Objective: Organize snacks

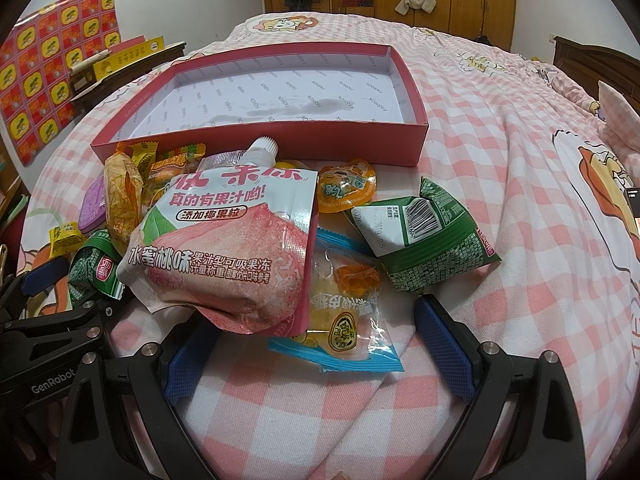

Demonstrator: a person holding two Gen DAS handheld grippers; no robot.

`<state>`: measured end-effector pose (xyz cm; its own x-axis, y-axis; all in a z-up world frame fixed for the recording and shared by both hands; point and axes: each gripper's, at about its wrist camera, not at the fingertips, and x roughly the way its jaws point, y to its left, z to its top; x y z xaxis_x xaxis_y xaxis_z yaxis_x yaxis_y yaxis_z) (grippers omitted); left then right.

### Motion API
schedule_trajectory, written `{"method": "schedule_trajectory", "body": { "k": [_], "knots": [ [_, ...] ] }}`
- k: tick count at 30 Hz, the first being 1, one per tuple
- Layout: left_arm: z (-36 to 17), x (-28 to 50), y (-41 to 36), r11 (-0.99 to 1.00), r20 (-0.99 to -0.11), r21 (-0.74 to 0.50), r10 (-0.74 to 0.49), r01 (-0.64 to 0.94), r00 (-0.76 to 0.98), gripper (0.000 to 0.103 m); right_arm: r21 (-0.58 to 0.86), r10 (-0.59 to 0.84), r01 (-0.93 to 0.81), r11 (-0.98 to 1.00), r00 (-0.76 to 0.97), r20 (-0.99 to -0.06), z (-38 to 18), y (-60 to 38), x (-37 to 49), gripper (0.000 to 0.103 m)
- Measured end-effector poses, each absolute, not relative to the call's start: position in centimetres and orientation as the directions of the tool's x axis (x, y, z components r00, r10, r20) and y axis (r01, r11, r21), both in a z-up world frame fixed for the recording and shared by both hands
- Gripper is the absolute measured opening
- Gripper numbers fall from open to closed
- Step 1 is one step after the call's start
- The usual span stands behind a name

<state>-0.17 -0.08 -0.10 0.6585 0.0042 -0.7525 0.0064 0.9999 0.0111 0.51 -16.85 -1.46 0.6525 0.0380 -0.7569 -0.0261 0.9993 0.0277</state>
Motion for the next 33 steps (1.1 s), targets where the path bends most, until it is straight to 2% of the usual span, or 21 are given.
{"method": "schedule_trajectory", "body": {
  "k": [10, 23, 33],
  "knots": [
    [0.1, -0.3, 0.0, 1.0, -0.76, 0.01, -0.004, 0.018, 0.65, 0.1, 0.028, 0.041, -0.031, 0.999, 0.652, -0.757, -1.3, -16.8, 0.3, 0.098],
    [2.0, -1.6, 0.8, 0.993, -0.787, -0.05, -0.105, 0.106, 0.608, 0.1, 0.032, 0.092, -0.103, 0.994, 0.664, -0.742, 0.6, -16.5, -1.8, 0.097],
    [3.8, -3.2, 1.2, 0.99, -0.75, -0.071, -0.134, 0.122, 0.648, 0.1, 0.054, 0.131, -0.133, 0.99, 0.688, -0.714, 2.2, -17.6, -3.0, 0.097]
  ]
}}
